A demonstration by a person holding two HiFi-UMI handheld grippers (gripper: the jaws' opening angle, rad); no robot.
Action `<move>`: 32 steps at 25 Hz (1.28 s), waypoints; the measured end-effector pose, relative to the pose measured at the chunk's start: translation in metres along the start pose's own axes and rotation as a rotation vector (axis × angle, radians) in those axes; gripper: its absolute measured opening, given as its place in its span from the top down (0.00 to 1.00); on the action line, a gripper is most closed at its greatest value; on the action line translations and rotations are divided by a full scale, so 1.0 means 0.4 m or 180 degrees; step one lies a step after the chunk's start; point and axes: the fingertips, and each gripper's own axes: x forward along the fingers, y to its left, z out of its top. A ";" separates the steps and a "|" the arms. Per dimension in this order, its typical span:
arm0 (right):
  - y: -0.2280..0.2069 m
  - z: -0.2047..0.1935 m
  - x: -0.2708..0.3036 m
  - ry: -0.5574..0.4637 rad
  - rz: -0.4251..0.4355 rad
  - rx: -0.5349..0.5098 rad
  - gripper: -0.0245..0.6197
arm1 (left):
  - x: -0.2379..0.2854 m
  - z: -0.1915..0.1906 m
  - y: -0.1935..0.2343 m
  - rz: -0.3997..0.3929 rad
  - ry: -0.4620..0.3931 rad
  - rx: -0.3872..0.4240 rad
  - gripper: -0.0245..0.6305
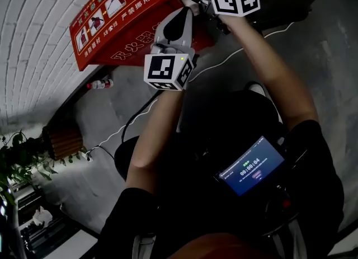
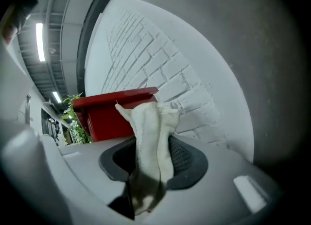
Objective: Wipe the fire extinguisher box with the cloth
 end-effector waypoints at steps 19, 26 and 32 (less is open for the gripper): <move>-0.146 -0.271 0.034 0.0243 -0.0024 0.0811 0.78 | -0.010 -0.231 -0.014 0.0157 0.0398 -0.0131 0.96; -0.225 -0.403 0.050 0.0391 -0.0120 0.1021 0.78 | -0.002 -0.342 -0.021 0.0160 0.0568 -0.0220 0.96; -0.284 -0.516 0.044 0.0525 -0.0226 0.1138 0.78 | -0.009 -0.454 -0.017 0.0225 0.0710 -0.0294 0.96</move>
